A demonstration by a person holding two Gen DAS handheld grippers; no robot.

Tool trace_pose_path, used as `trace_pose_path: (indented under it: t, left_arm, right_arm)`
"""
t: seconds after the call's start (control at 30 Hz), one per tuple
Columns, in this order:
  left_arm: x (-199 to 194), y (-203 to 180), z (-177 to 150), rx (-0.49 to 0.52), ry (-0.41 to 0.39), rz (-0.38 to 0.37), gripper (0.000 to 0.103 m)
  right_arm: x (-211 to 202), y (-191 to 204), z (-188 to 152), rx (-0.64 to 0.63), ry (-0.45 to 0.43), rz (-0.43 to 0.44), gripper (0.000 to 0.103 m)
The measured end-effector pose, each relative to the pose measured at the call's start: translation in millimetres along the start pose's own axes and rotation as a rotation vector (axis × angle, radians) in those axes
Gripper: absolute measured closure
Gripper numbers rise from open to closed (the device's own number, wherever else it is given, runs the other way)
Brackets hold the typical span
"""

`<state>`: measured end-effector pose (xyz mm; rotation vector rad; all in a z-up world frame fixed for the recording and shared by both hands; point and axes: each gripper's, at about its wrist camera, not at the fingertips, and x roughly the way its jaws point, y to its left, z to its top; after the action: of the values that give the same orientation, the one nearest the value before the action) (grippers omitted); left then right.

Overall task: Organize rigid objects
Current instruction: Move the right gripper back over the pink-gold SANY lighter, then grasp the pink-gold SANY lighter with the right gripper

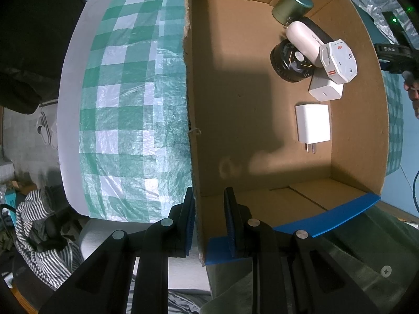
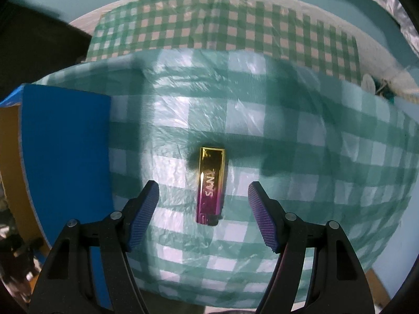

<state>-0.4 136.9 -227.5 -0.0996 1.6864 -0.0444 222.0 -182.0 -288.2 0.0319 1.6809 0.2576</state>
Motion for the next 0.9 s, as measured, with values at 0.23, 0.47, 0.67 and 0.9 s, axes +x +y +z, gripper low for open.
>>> trace_pose_path:
  t: [0.23, 0.47, 0.67, 0.9]
  left_arm:
    - [-0.1, 0.1, -0.2, 0.0, 0.0, 0.0, 0.082]
    - [1.7, 2.2, -0.4, 0.0, 0.004, 0.0, 0.082]
    - [2.9, 3.6, 0.8, -0.003, 0.007, -0.001, 0.082]
    - [5.1, 2.3, 1.9, 0.004, 0.01, -0.002, 0.082]
  right_arm:
    - [14.3, -3.7, -1.0, 0.041, 0.001, -0.015, 0.032]
    - [20.7, 1.0, -1.2, 0.035, -0.018, -0.048, 0.034]
    - [19.3, 4.0, -3.3, 0.022, -0.033, -0.084, 0.051]
    - [19.8, 4.2, -7.1, 0.026, -0.019, -0.086, 0.066]
